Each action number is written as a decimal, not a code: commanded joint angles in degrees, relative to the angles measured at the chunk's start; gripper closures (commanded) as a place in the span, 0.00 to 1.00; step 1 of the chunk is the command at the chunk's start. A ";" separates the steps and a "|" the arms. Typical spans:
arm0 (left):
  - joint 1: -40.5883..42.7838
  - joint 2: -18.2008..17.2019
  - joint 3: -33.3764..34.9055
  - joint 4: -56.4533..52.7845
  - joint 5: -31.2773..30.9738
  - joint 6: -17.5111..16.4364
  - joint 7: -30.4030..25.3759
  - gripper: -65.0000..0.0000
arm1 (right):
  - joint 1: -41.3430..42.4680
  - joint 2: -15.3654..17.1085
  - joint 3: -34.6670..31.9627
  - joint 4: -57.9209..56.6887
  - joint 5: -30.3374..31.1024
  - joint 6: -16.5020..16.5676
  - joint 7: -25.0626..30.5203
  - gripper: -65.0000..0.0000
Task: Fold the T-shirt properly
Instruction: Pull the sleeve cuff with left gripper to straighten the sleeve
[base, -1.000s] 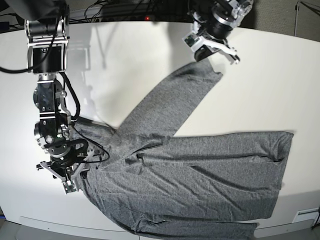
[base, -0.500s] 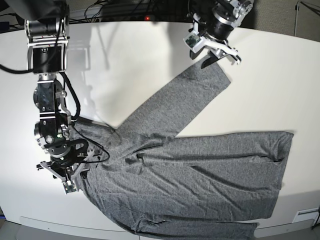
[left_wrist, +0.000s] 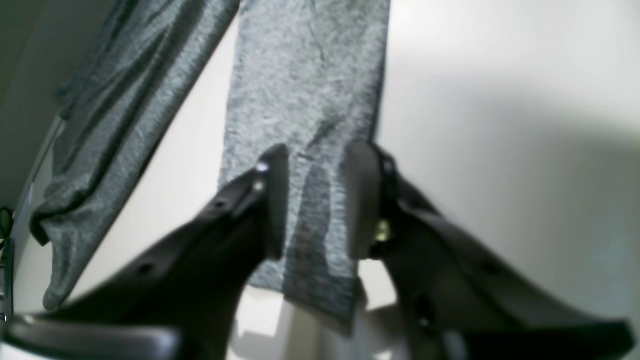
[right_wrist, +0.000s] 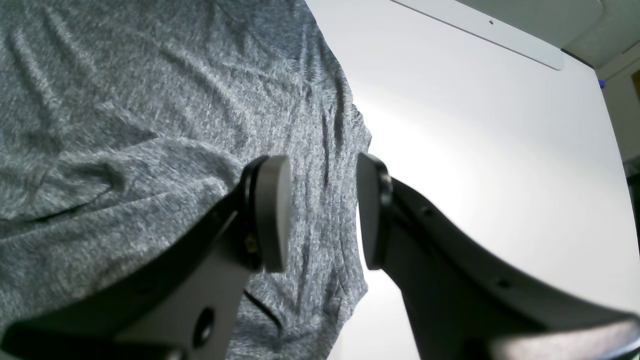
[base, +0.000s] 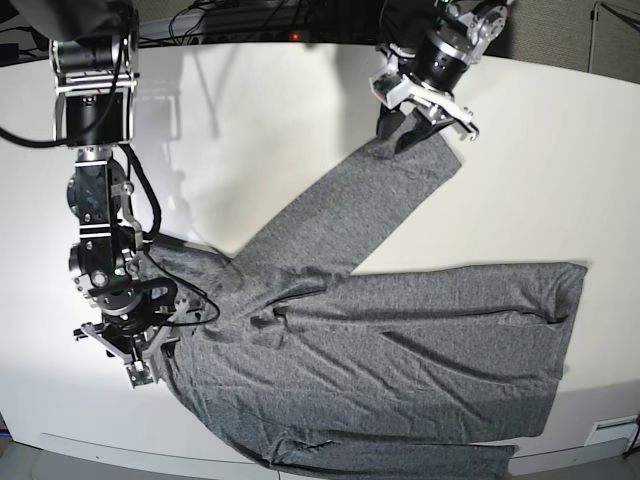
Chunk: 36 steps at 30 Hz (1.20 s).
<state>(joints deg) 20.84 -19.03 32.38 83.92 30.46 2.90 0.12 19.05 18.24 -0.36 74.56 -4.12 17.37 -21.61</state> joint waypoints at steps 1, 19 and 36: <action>1.09 -1.55 -0.09 -1.07 -0.44 -2.43 6.80 0.78 | 1.73 0.66 0.35 0.96 0.26 -0.26 1.11 0.65; 1.07 -3.87 -0.09 5.81 4.02 -2.21 12.79 1.00 | 1.73 0.63 0.35 0.96 0.28 -0.26 1.05 0.65; 0.59 -8.76 -4.81 25.18 -27.52 -12.87 28.33 0.77 | 1.73 0.63 0.35 0.96 0.31 -0.26 0.55 0.65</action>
<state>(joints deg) 21.74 -27.44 27.90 108.18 2.98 -10.31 29.61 19.07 18.24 -0.36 74.59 -4.10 17.37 -22.44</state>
